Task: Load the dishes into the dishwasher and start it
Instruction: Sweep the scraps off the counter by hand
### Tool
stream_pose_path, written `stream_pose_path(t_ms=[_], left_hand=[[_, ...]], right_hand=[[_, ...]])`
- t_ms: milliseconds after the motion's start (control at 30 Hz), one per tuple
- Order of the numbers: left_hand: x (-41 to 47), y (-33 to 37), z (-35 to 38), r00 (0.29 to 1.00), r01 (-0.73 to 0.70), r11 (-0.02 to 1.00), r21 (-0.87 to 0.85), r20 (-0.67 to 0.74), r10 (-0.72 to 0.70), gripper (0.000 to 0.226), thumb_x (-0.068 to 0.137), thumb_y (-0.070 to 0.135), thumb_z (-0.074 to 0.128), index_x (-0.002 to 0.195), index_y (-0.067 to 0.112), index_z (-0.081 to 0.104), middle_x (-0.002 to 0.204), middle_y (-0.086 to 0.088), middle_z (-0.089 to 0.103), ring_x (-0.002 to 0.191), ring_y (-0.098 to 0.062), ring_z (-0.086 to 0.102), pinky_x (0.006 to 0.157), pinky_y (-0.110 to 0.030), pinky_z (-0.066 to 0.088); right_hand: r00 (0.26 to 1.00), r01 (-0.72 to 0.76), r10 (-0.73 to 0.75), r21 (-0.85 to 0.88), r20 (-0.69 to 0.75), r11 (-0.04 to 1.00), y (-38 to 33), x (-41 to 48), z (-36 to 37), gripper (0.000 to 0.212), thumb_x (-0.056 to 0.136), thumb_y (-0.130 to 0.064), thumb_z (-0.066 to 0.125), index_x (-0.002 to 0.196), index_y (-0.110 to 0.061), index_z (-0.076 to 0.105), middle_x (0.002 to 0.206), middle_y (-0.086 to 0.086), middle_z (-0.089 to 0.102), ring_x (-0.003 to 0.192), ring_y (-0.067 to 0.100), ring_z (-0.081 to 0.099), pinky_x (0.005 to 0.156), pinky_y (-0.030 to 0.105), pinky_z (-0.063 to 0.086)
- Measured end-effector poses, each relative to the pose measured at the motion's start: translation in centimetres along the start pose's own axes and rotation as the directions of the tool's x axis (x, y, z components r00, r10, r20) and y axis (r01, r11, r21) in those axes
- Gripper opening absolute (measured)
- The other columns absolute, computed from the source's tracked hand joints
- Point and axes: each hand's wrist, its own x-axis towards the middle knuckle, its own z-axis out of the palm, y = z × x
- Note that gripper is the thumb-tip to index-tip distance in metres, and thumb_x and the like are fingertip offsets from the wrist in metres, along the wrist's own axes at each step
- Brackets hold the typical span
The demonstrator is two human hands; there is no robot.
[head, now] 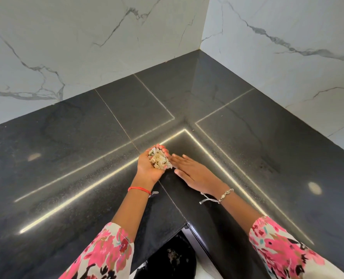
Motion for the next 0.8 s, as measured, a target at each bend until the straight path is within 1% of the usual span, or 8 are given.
stream_pose_path(t_ms=[67, 167, 267, 367, 467, 633, 733, 800], left_hand=[[-0.4, -0.2, -0.1, 1.0, -0.004, 1.0, 0.005, 0.007, 0.004, 0.015, 0.073, 0.009, 0.042, 0.063, 0.009, 0.054, 0.056, -0.003, 0.054, 0.045, -0.014, 0.053, 0.047, -0.017, 0.048], [-1.0, -0.6, -0.5, 1.0, -0.019, 1.0, 0.025, 0.006, 0.019, 0.013, 0.073, 0.009, 0.042, 0.064, 0.01, 0.051, 0.056, -0.003, 0.054, 0.045, -0.015, 0.053, 0.047, -0.017, 0.048], [-2.1, -1.4, -0.9, 1.0, -0.011, 0.999, 0.034, 0.015, 0.011, 0.019, 0.073, 0.008, 0.041, 0.06, 0.008, 0.054, 0.056, -0.004, 0.054, 0.045, -0.014, 0.053, 0.047, -0.016, 0.047], [-3.6, -2.6, -1.5, 0.999, -0.017, 0.998, 0.057, 0.029, 0.015, 0.023, 0.074, 0.009, 0.042, 0.057, 0.008, 0.057, 0.057, -0.003, 0.055, 0.046, -0.014, 0.053, 0.047, -0.017, 0.048], [-5.0, -3.8, -2.5, 1.0, -0.029, 0.999, 0.046, 0.005, 0.029, 0.018, 0.074, 0.01, 0.044, 0.061, 0.008, 0.056, 0.059, -0.003, 0.055, 0.048, -0.014, 0.055, 0.048, -0.018, 0.049], [-7.5, -5.7, -4.4, 1.0, -0.005, 0.999, 0.033, -0.012, 0.005, 0.017, 0.076, 0.012, 0.045, 0.062, 0.009, 0.055, 0.06, -0.003, 0.054, 0.049, -0.015, 0.054, 0.048, -0.02, 0.05], [-9.3, -7.2, -5.3, 1.0, 0.007, 0.998, 0.066, -0.007, -0.006, 0.021, 0.077, 0.012, 0.045, 0.058, 0.01, 0.055, 0.059, -0.003, 0.054, 0.048, -0.014, 0.054, 0.046, -0.019, 0.048], [-10.7, -8.2, -6.2, 1.0, 0.029, 0.996, 0.079, 0.011, -0.03, 0.012, 0.072, 0.009, 0.057, 0.06, 0.009, 0.055, 0.059, -0.004, 0.054, 0.048, -0.015, 0.054, 0.045, -0.02, 0.048]], right_hand=[[1.0, 0.012, -0.008, 0.323, -0.012, 0.946, 0.2, -1.8, -0.4, 0.05, 0.098, -0.041, 0.024, 0.133, -0.014, 0.049, 0.14, -0.013, 0.039, 0.135, -0.003, 0.027, 0.115, 0.018, 0.013], [0.962, -0.047, 0.223, 0.71, -0.157, 0.702, 0.7, -3.5, -1.7, 0.042, 0.096, -0.033, 0.038, 0.114, -0.006, 0.065, 0.125, -0.001, 0.059, 0.124, 0.004, 0.048, 0.111, 0.024, 0.031], [0.906, -0.192, 0.368, 0.569, -0.212, 0.8, 1.2, -2.6, -2.1, 0.036, 0.101, -0.019, 0.035, 0.133, -0.01, 0.049, 0.142, -0.002, 0.042, 0.133, -0.001, 0.029, 0.115, 0.019, 0.014], [0.977, -0.171, 0.182, 0.106, -0.109, 0.98, 0.9, -1.8, -0.8, 0.045, 0.102, -0.026, 0.026, 0.146, -0.016, 0.026, 0.154, -0.005, 0.02, 0.141, 0.002, 0.008, 0.113, 0.017, -0.004], [0.999, 0.005, -0.007, -0.051, -0.031, 0.999, -0.5, -2.7, 1.0, 0.048, 0.102, -0.031, 0.022, 0.148, -0.017, 0.018, 0.155, -0.006, 0.015, 0.14, -0.001, 0.002, 0.115, 0.02, -0.004], [0.99, 0.137, -0.129, 0.196, -0.05, 0.971, -1.1, -7.1, 1.9, 0.041, 0.099, -0.026, 0.031, 0.138, -0.016, 0.043, 0.145, -0.012, 0.036, 0.137, -0.004, 0.022, 0.116, 0.017, 0.01], [0.975, 0.008, 0.128, 0.608, -0.18, 0.794, -0.9, -9.0, 1.0, 0.032, 0.096, -0.01, 0.041, 0.124, -0.008, 0.058, 0.133, -0.006, 0.05, 0.13, -0.001, 0.039, 0.115, 0.021, 0.021], [0.906, -0.096, 0.307, 0.565, -0.291, 0.819, -1.1, -9.4, 1.3, 0.034, 0.098, -0.01, 0.04, 0.129, -0.006, 0.052, 0.139, 0.0, 0.045, 0.135, 0.008, 0.035, 0.117, 0.024, 0.016]])
